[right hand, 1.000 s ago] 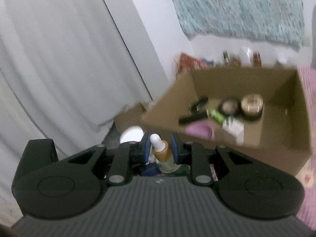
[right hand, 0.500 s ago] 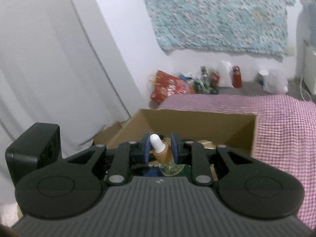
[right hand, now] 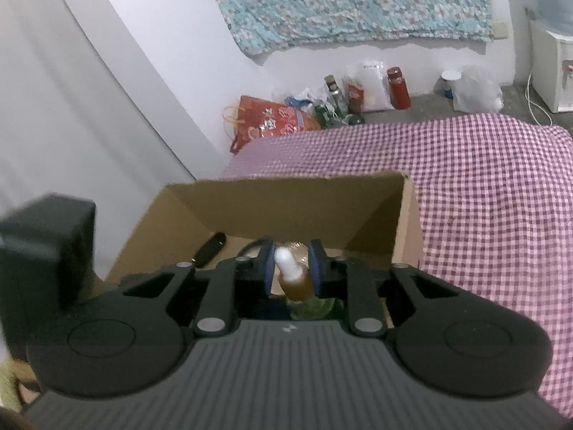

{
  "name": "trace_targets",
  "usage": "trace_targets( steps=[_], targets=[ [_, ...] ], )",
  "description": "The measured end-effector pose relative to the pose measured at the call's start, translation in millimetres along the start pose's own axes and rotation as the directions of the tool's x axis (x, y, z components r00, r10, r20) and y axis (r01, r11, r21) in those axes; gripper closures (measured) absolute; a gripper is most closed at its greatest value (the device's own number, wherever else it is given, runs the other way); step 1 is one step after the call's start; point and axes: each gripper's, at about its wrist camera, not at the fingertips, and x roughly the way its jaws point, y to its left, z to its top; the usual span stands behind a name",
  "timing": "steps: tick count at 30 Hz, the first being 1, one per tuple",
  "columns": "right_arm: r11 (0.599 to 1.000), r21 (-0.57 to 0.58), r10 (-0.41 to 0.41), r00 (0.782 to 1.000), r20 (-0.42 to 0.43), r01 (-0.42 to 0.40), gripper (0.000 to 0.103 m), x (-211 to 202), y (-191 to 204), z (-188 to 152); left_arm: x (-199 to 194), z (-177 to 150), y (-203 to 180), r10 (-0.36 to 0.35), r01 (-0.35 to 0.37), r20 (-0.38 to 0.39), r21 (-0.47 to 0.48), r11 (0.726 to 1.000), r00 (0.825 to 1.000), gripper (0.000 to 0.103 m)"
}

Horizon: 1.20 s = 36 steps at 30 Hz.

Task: Organize rigid objects
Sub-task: 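Carry the green dropper bottle into the box and open the right gripper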

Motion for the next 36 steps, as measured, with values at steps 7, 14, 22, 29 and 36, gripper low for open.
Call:
trace_targets(
  steps=[7, 14, 22, 29, 36],
  targets=[
    [1.000, 0.021, -0.007, 1.000, 0.018, 0.006, 0.090, -1, 0, -4, -4, -5, 5, -0.035, 0.035, 0.034, -0.014, 0.999, 0.999, 0.047],
    [0.999, 0.051, -0.015, 0.997, 0.073, 0.012, 0.088, -38, 1, -13, -18, -13, -8, -0.015, 0.014, 0.108, 0.012, 1.000, 0.994, 0.036],
    [0.999, 0.054, -0.010, 0.992, 0.126, 0.004, 0.088, -82, 17, -25, -58, -36, -14, -0.039, 0.039, 0.176, 0.003, 0.999, 0.984, 0.030],
    [0.999, 0.026, 0.032, 0.987, 0.158, -0.036, 0.087, -124, 48, -55, -118, -88, -16, -0.111, 0.113, 0.261, 0.009, 0.994, 0.959, 0.022],
    [0.995, 0.002, 0.099, 0.978, 0.186, -0.102, 0.083, -161, 84, -100, -166, -152, 0, -0.069, 0.058, 0.325, 0.045, 0.997, 0.943, 0.017]
  ],
)
